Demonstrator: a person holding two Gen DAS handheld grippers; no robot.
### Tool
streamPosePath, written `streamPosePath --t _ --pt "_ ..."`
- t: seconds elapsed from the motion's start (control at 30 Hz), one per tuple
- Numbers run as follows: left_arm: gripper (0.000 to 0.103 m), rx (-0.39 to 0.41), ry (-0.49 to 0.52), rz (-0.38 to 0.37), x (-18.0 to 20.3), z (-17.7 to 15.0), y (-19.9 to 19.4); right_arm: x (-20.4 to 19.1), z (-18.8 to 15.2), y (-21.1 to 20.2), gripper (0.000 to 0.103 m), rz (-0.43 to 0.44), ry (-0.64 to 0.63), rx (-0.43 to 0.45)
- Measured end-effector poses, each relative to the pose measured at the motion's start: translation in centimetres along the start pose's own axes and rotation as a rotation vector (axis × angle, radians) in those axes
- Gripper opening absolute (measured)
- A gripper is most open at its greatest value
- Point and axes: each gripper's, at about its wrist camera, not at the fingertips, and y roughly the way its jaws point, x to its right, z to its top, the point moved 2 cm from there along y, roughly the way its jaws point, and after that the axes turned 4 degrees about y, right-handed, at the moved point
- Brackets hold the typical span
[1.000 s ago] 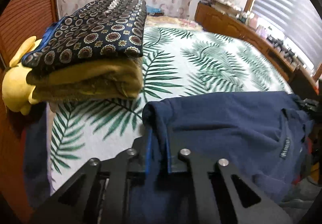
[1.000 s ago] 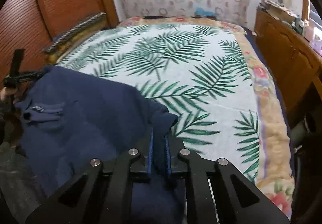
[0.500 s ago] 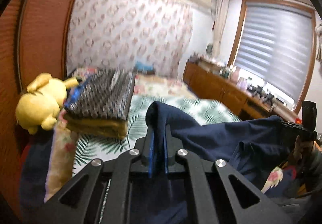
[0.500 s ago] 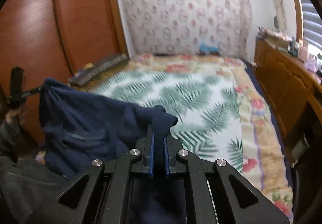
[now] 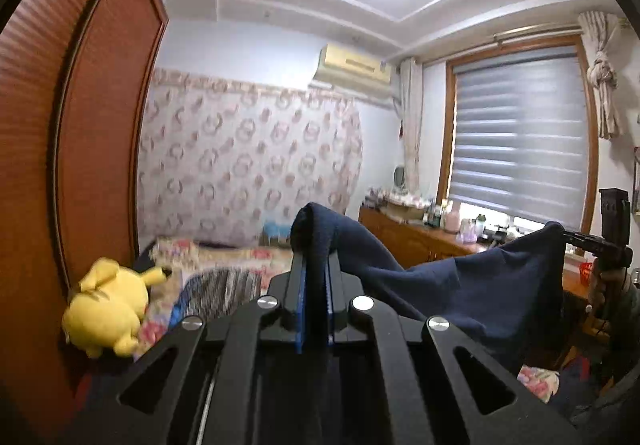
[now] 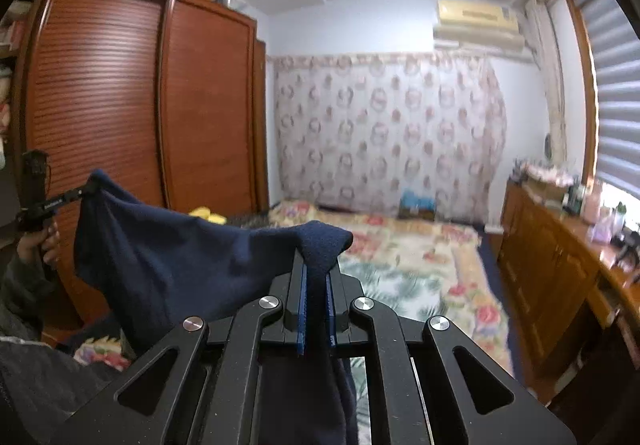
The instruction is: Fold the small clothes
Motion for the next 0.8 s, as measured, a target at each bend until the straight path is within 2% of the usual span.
streamPosePath --t 0.33,0.47,0.57,0.67,0.8 --pt "0.003 0.147 0.051 0.017 -1.1 6.7 -1.7 -0.2 8.3 -6.5 0.005 -0.025 -0.052 0.169" --pt "0.003 0.171 0.092 0.022 -0.6 8.6 -1.1 -0.3 11.0 -8.1 0.005 -0.063 -0.099 0.207" --pt "0.003 0.153 0.108 0.019 -0.4 8.4 0.8 0.3 11.7 -7.9 0.005 -0.097 -0.117 0.205" --pt "0.003 0.110 0.105 0.013 0.0 7.6 3.1 1.8 11.0 -6.4 0.005 -0.119 -0.109 0.164" --pt "0.003 0.025 0.091 0.017 -0.8 5.1 9.1 4.6 9.0 -2.5 0.005 -0.154 -0.104 0.079"
